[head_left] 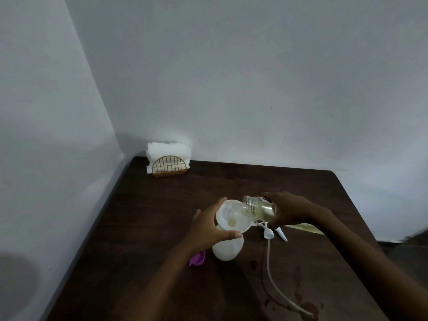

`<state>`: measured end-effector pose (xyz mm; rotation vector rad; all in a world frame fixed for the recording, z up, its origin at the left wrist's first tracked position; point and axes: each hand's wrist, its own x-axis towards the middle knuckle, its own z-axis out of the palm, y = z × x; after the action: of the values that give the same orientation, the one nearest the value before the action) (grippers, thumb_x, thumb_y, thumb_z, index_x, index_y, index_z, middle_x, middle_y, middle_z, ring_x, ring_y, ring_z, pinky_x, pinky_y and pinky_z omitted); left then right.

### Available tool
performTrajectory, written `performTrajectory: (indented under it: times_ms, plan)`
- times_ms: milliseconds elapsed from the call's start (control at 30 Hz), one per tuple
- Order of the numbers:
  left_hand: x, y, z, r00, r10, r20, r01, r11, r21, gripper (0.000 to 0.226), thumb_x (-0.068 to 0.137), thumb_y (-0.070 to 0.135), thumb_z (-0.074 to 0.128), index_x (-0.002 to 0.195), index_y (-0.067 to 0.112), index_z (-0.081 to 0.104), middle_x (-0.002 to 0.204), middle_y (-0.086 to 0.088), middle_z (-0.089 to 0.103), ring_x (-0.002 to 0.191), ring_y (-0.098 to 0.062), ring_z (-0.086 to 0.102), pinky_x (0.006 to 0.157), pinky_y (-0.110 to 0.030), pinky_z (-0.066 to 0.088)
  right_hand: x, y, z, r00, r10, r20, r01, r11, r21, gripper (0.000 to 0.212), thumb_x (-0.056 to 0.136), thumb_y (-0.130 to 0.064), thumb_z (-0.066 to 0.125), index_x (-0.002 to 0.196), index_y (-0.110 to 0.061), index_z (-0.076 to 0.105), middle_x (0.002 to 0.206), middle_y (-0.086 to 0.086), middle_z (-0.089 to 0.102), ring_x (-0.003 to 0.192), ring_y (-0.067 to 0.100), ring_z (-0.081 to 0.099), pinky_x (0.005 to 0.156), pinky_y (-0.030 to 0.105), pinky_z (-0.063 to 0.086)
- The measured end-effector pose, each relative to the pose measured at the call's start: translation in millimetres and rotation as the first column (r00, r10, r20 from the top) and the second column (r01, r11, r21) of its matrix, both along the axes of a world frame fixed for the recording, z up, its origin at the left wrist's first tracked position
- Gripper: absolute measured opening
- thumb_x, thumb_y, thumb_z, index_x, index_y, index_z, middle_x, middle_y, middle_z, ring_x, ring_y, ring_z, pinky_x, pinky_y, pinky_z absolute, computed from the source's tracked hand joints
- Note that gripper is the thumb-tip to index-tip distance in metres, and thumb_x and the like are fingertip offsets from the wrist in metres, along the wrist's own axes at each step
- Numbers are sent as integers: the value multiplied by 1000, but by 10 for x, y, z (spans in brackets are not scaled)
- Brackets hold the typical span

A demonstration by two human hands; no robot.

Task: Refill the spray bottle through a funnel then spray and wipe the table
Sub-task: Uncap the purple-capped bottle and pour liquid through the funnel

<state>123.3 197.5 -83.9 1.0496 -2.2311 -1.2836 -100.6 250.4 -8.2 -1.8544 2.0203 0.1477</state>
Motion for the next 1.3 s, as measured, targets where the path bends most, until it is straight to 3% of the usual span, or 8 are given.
performTrajectory:
  times_ms: [167, 367, 500, 633, 833, 1300]
  plan:
    - [3, 4, 0, 1000, -5, 6, 5, 1000, 8, 108, 52, 76, 61, 143, 33, 22, 144, 12, 40, 133, -7, 34, 116, -53, 4, -3, 1, -10, 1000, 5, -8, -5, 1000, -1, 59, 66, -39, 73, 119, -25, 51, 93, -10, 58, 80, 11, 53, 64, 29, 43]
    - [-6, 13, 15, 1000, 9, 15, -9, 1000, -4, 97, 64, 58, 72, 144, 30, 23, 146, 9, 38, 135, -11, 33, 116, -52, 3, 5, 17, 0, 1000, -4, -16, 4, 1000, 7, 60, 66, -40, 72, 120, -27, 50, 93, -11, 57, 82, 12, 53, 65, 29, 43]
    - [-2, 28, 20, 1000, 16, 11, -16, 1000, -5, 96, 65, 56, 73, 143, 30, 24, 145, 9, 39, 134, -10, 34, 116, -51, 3, 12, 25, 8, 1000, -8, -10, 8, 1000, 6, 58, 66, -39, 72, 119, -27, 51, 84, -14, 53, 78, 11, 52, 59, 26, 39]
    - [3, 34, 19, 1000, 7, 5, -7, 1000, -4, 98, 63, 59, 72, 143, 31, 24, 145, 10, 39, 134, -9, 34, 116, -53, 5, 22, 45, 27, 1000, 4, -3, -4, 1000, 1, 59, 67, -38, 72, 121, -26, 50, 91, -11, 57, 80, 11, 52, 62, 27, 41]
    - [6, 60, 41, 1000, 12, -3, -12, 1000, 3, 96, 64, 55, 74, 143, 31, 24, 144, 11, 40, 133, -8, 34, 116, -52, 4, 35, 63, 46, 1000, 12, -5, -12, 1000, -10, 55, 67, -36, 72, 117, -28, 51, 72, -20, 44, 77, 9, 47, 58, 26, 37]
    - [15, 74, 44, 1000, 3, -11, -3, 1000, 23, 101, 60, 64, 70, 143, 32, 23, 144, 11, 39, 133, -8, 34, 116, -55, 6, 41, 91, 46, 1000, 6, -17, -7, 1000, -11, 56, 68, -35, 73, 118, -26, 51, 88, -13, 51, 79, 11, 49, 62, 28, 40]
